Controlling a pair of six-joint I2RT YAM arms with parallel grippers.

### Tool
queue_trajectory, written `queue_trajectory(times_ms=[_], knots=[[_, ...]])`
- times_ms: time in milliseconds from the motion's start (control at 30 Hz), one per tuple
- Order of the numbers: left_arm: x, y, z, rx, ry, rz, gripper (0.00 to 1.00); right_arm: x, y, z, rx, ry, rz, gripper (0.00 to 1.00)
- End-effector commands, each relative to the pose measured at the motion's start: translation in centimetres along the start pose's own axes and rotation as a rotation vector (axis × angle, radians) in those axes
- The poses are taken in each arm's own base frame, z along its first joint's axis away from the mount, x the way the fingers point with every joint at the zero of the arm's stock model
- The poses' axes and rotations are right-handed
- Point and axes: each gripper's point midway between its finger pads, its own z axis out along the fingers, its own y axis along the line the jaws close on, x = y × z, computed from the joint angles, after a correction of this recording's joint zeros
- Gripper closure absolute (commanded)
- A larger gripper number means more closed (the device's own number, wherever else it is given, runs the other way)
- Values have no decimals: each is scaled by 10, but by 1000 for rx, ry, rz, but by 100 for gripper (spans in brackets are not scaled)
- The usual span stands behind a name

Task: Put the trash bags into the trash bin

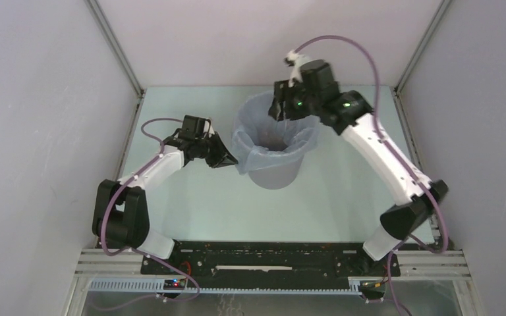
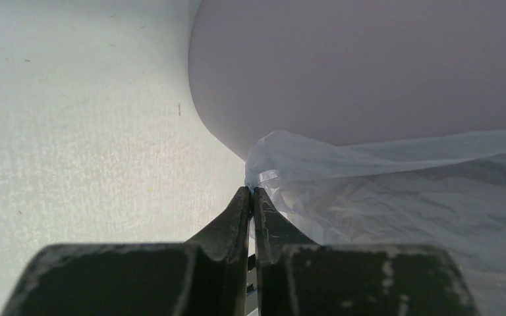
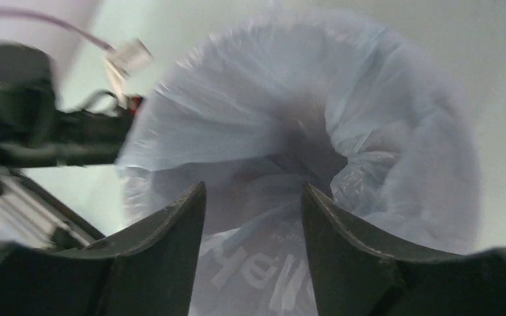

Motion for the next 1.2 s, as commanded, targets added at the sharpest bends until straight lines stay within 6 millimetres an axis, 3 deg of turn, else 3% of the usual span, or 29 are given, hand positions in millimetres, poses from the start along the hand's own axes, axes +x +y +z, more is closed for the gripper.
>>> queue_trajectory(times_ms=[0,67,133,367,533,767,967,1167], knots=[[-5,-14,-16,20,-38,65,90,54,-26,31,199,196,-211,44],[-4,-15,-16,26,-34,67,90,74,-27,49,211,258,-225,58],[-2,-15,-17,28,-34,77,88,95,-24,67,206,316,-252,60],[4,-13,-26,30,-39,101,82,136,-27,118,206,407,-270,55],[6,-12,-28,29,-38,111,81,170,-38,136,239,446,-252,51],[6,-14,-29,32,-37,117,83,201,-46,159,230,414,-191,43],[6,-13,-30,30,-37,119,83,216,-64,171,263,443,-160,40],[5,-12,-29,22,-40,121,83,193,-49,160,206,403,-151,37]])
